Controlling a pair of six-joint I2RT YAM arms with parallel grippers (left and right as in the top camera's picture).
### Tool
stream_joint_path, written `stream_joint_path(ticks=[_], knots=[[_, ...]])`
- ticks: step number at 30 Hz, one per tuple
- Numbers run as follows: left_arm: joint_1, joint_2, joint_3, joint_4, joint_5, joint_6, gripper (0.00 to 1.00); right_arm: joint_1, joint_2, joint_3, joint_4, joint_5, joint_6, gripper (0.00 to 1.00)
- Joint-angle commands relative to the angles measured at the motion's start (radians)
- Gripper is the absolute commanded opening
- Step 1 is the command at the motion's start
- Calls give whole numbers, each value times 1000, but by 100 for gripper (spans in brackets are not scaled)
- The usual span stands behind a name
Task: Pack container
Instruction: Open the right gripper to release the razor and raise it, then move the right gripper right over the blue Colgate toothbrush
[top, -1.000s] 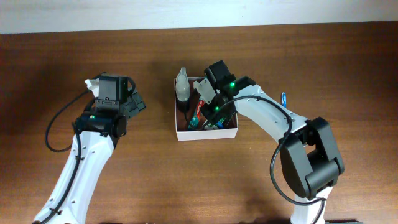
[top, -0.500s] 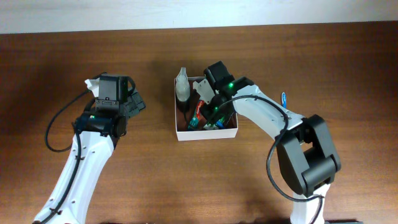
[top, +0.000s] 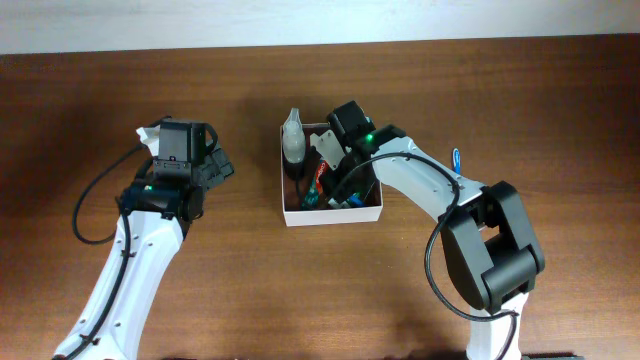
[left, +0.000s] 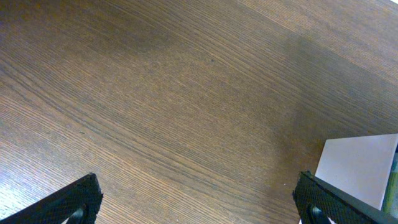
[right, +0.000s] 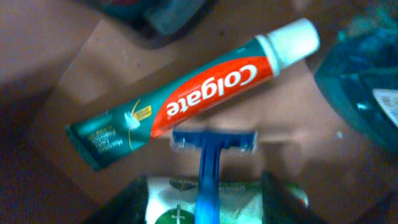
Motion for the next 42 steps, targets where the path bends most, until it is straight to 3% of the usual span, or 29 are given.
stream_joint_path(ticks=[1,7,21,32,42], knots=[[3,-12,8,-1,-17,9,99,10,13,-8,-13,-7,3,54],[3,-12,8,-1,-17,9,99,10,8,32,-75,-7,3,58],[3,-12,8,-1,-17,9,99,9,-1,388,-430,-32,10,60],[3,-12,8,-1,-18,9,99,5,-21,433,-560,-22,40,60],[3,-12,8,-1,-17,9,99,-119,-97,433,-572,-21,116,61]])
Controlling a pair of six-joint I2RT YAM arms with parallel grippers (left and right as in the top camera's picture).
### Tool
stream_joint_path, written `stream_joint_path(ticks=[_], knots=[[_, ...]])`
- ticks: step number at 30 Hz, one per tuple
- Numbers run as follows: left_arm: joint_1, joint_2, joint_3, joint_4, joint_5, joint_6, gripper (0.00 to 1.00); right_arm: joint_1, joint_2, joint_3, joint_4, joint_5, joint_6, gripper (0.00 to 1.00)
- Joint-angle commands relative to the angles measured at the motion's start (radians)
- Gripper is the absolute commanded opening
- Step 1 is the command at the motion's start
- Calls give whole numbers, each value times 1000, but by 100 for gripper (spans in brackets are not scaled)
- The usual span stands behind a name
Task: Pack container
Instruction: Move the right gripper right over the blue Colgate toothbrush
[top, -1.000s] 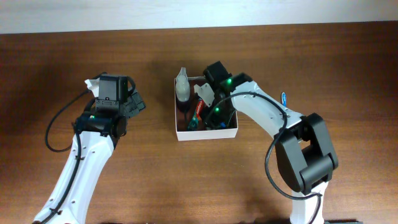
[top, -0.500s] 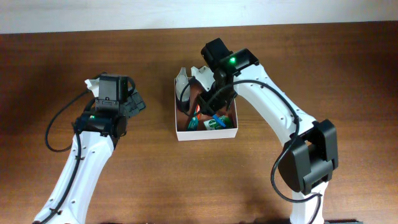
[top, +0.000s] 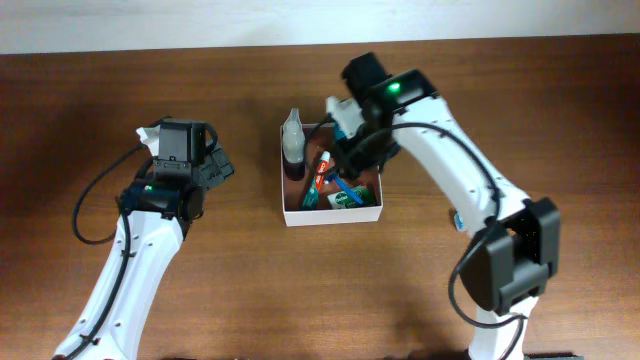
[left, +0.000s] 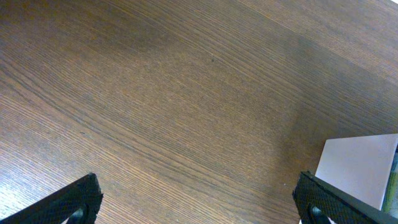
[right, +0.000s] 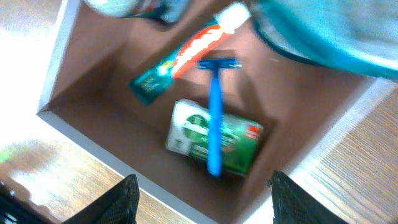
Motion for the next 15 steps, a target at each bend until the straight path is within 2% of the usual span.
stream_joint_path(ticks=[1,9,11,15], knots=[[3,-12,8,0,-17,9,100,-75,-59,24,-23,-1,22,61],[3,-12,8,0,-17,9,99,-252,-55,22,-66,26,22,64],[3,-12,8,0,-18,9,99,-298,-51,8,-64,26,22,71],[3,-12,8,0,-18,9,99,-339,-49,-47,-28,26,22,76]])
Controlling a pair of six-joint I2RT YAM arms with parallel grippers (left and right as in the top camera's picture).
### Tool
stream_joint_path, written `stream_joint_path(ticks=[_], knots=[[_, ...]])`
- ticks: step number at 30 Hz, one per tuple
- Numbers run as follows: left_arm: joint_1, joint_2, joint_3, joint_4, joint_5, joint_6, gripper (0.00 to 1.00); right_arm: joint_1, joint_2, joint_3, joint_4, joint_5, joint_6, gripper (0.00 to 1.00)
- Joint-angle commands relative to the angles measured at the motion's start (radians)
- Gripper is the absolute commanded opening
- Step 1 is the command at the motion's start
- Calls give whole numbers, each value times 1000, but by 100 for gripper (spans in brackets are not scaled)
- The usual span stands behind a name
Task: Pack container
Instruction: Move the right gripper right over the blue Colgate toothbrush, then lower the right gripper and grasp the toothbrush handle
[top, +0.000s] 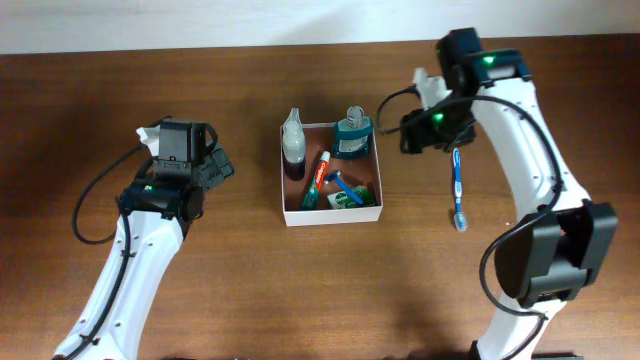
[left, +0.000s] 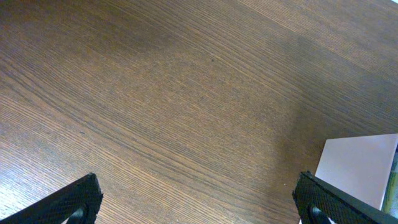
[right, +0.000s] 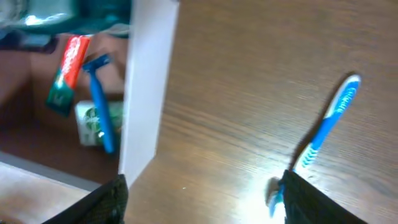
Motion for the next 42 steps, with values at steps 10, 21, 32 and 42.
stream_joint_path(ticks=[10,21,32,42], knots=[[3,-12,8,0,-17,9,99,-45,-14,-356,293,63,5,99],[3,-12,8,0,-17,9,99,-46,-14,-418,365,72,5,99],[3,-12,8,0,-17,9,99,-84,-14,-418,363,332,238,97],[3,-12,8,0,-18,9,99,-96,4,-527,458,323,274,73]])
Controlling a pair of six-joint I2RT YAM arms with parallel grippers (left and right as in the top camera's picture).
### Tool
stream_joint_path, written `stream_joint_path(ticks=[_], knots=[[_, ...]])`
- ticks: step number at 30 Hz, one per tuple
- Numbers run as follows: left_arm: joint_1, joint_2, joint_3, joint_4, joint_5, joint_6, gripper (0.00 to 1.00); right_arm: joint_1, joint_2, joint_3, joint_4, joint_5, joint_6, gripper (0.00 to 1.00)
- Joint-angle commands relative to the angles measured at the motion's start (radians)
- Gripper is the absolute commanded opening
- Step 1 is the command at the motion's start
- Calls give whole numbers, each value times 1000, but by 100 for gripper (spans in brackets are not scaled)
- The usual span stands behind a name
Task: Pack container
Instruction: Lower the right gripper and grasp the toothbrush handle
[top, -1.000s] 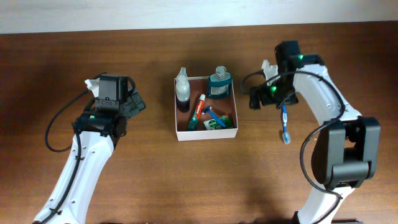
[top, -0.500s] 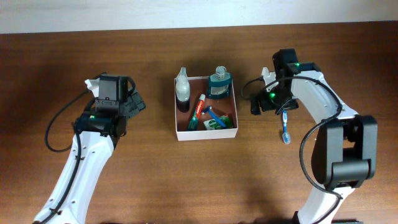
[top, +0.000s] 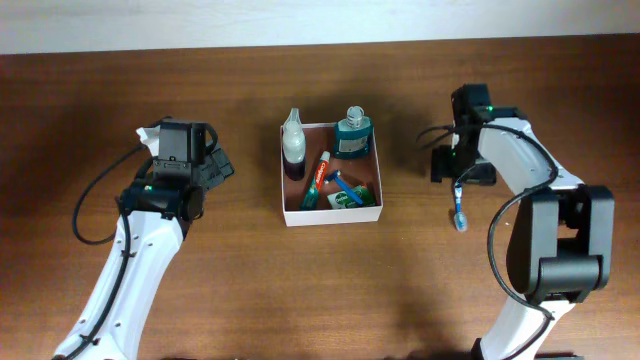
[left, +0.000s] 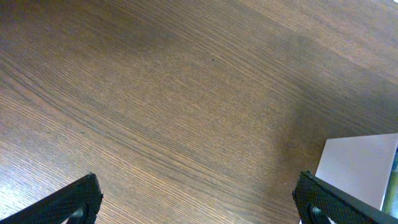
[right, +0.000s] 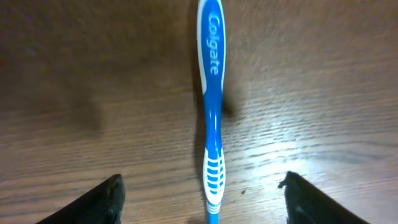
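A white box (top: 288, 216) stands mid-table holding a toothpaste tube (top: 320, 170), a blue razor (top: 347, 185), a green soap packet (top: 345, 200), a clear bottle (top: 292, 140) and a teal bottle (top: 352, 134). A blue Colgate toothbrush (right: 211, 124) lies on the wood right of the box, also in the overhead view (top: 458, 205). My right gripper (right: 202, 202) hovers open directly over the toothbrush, fingers on either side of it. My left gripper (left: 199, 199) stands open over bare wood left of the box.
The brown wooden table (top: 240, 290) stretches all around. A corner of the white box (left: 357, 168) shows at the right of the left wrist view. A crumpled white thing (top: 150, 135) sits behind the left arm.
My right gripper has moved from beside the box's right wall down and right, and now straddles the toothbrush. The left arm has not moved.
My right gripper was low inside the box, with the razor held over the toothpaste. Then it stood higher, open, with the razor lying on the soap packet. Then it was right of the box, and now over the toothbrush. The left arm stayed still.
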Motion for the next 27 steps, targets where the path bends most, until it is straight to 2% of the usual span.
stream_joint_path(ticks=[1,7,14,27], knots=[[3,-12,8,2,-17,9,99,-1,6,-60,54,19,16,73],[3,-12,8,2,-17,9,100,-1,6,-107,117,19,16,47],[3,-12,8,2,-17,9,100,-1,7,-107,118,20,16,30],[3,-12,8,2,-17,9,99,-1,7,-107,118,19,16,17]])
